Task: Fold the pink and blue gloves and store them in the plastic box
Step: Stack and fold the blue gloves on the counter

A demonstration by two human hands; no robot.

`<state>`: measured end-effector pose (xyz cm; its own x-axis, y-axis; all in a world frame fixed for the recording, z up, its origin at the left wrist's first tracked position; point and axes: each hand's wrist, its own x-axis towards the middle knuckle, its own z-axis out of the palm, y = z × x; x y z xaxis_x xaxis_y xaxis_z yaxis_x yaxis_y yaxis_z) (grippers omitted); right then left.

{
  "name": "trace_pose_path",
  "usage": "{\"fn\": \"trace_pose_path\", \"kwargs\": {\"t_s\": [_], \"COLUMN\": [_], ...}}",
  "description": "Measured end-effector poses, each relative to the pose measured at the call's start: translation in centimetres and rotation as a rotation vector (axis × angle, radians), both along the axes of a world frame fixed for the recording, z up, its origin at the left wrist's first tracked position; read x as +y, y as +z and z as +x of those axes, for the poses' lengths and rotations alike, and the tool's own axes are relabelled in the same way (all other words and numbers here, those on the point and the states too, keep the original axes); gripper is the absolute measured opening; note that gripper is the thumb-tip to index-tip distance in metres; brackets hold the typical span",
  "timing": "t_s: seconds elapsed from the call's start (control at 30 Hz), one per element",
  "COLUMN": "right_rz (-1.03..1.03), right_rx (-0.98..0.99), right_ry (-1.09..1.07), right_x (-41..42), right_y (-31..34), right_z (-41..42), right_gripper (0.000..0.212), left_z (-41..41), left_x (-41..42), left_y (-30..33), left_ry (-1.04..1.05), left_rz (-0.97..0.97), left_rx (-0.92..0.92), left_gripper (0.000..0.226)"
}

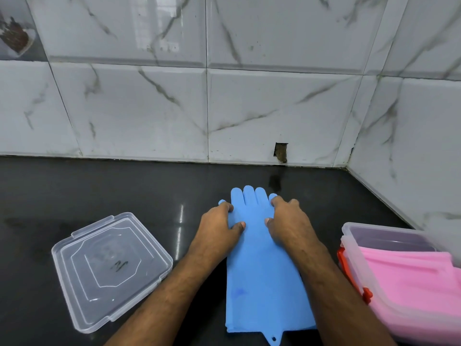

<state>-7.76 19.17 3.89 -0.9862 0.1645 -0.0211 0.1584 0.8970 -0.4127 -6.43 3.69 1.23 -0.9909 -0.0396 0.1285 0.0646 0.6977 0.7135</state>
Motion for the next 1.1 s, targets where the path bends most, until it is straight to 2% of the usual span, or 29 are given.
{"fn": "trace_pose_path", "kwargs": {"t_s": [0.23, 0.4, 0.6, 0.77, 0.87, 0.97, 1.03, 1.1], "right_rz": [0.072, 0.051, -0.036, -0.109, -0.21, -0.367, -0.524, -0.688], "right_rx": [-0.12, -0.158, -0.117, -0.042, -0.007, 0.058, 0.092, 0.068], "right_ry": [-0.047, -0.065, -0.016, -0.009, 0.001, 0.01, 0.006, -0.008], "right_x": [0.1, 0.1, 0.2, -0.1, -0.2, -0.3, -0.7, -1.1], "right_y": [0.3, -0.3, -0.6, -0.4, -0.6, -1.1, -1.5, -1.7], "right_z": [0.2, -0.6, -1.1, -0.8, -1.0, -1.3, -1.5, -1.5], "right_gripper": [0.065, 0.042, 0.032, 0.034, 0.033, 0.032, 0.033, 0.044], "left_z": [0.0, 0.1, 0.0, 0.0, 0.2, -0.2, -0.6, -0.9], "left_x": [-0.3, -0.6, -1.2, -1.9, -1.3, -1.3, -1.5, -1.8], "left_y": [-0.5, -0.2, 0.6, 0.6, 0.1, 0.2, 0.2, 0.1], "left_ry": [0.067, 0.089, 0.156, 0.08, 0.046, 0.138, 0.179, 0.232], "left_rz": [-0.056, -0.068, 0.267, 0.387, 0.384, 0.285, 0.389, 0.49], "left_rx": [-0.041, -0.054, -0.163, -0.278, -0.259, -0.123, -0.073, -0.066], "left_gripper": [0.058, 0.074, 0.044, 0.031, 0.027, 0.025, 0.024, 0.024]}}
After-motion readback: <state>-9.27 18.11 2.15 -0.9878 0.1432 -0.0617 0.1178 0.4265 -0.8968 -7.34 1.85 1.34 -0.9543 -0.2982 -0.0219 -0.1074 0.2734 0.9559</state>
